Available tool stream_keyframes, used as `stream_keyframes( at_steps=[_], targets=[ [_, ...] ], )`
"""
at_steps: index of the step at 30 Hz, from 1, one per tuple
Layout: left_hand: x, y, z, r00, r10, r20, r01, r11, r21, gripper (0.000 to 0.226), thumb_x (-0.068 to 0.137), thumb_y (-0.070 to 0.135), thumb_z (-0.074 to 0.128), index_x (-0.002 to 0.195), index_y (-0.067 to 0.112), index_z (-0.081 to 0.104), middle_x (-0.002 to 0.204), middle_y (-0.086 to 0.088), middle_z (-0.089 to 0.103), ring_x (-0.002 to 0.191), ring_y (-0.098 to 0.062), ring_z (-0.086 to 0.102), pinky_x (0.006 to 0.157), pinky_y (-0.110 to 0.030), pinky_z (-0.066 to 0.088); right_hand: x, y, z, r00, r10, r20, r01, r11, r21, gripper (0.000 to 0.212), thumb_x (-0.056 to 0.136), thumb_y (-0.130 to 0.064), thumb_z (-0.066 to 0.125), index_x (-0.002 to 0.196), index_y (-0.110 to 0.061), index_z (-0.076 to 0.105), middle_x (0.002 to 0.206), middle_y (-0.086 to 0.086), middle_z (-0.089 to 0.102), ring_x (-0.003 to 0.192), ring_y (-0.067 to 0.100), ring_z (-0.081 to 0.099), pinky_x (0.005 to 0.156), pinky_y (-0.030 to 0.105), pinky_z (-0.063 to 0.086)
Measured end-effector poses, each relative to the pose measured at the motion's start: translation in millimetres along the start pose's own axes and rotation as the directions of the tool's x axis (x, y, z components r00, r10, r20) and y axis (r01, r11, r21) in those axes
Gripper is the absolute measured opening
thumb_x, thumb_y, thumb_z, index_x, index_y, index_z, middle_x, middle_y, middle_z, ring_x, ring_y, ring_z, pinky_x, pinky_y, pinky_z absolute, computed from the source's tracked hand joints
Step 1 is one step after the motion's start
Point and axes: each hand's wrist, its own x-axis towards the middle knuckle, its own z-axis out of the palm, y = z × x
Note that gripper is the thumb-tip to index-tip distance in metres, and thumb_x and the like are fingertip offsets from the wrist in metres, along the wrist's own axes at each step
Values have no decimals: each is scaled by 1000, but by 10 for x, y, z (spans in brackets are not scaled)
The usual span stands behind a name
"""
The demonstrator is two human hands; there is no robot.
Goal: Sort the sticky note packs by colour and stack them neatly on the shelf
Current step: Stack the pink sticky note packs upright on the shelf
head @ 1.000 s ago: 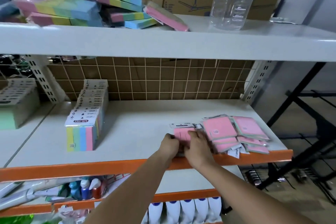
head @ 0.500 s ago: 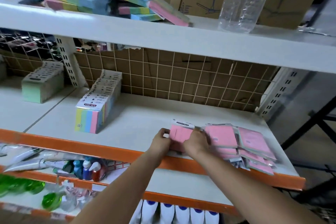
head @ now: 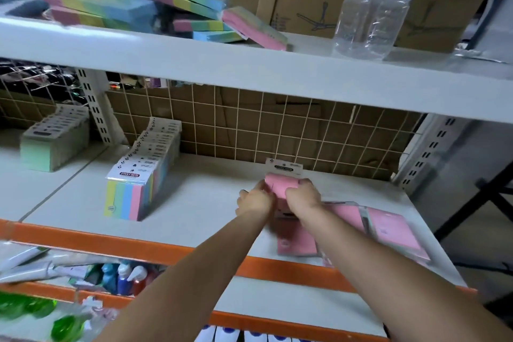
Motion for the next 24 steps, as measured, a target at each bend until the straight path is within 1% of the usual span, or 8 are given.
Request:
stream_keyframes(
  at_steps=[4,7,10,12,16,19,22,24],
  targets=[
    [303,122,40,998,35,60,-40,996,82,53,94,26,35,146,35,31,137,-17,40,130,-32,35,110,-35,29,179,-101,-12,998,-22,61,20,999,31,48,96,-16,50,141,-6,36,137,15,49,123,30,51,94,29,43],
    [481,205,142,995,58,81,-66,993,98,55,92,27,39,147,27,30,136,-17,40,125,-33,42,108,-38,32,342,-61,29,996,-67,63,56,985,166,49,96,-14,49,142,-9,34,137,14,48,121,30,51,94,33,44],
    [665,254,232,987,72,142,-90,988,124,55,96,26,38,149,22,24,134,-19,38,125,-33,43,108,-43,35,539,-59,70,996,-70,49,61,984,167,48,97,-10,47,143,-6,33,135,16,48,103,24,50,85,31,41],
    [818,253,295,988,78,131,-95,988,124,58,96,28,39,151,27,18,133,-18,42,125,-32,45,106,-42,37,666,-67,101,997,-49,64,43,995,88,44,96,-5,42,139,0,38,127,19,54,95,22,50,78,32,40],
    [1114,205,467,983,115,144,-121,992,35,53,88,36,45,140,34,35,129,-7,54,116,-28,51,97,-37,43,855,-25,161,994,-90,69,83,992,94,46,89,-4,50,133,-4,38,120,18,59,103,31,57,84,39,45],
    [1190,150,487,966,194,172,-188,981,-49,67,74,45,43,139,48,31,128,1,56,115,-27,52,98,-36,42,924,54,226,995,-89,48,78,978,195,49,88,-7,52,133,-12,32,116,13,60,98,29,59,85,41,51],
    [1136,128,438,970,205,128,-201,979,-47,47,85,39,39,132,45,39,126,-1,58,114,-27,53,97,-34,41,1002,115,272,994,-89,65,75,978,195,54,88,1,44,138,-15,29,103,10,57,82,23,56,67,34,46],
    [1117,132,408,972,205,115,-204,979,-14,48,78,42,37,125,41,44,120,-2,57,114,-26,51,98,-33,39,1048,127,275,990,-104,92,86,979,186,61,87,2,47,142,-16,26,105,10,55,86,23,54,67,32,44]
  ],
)
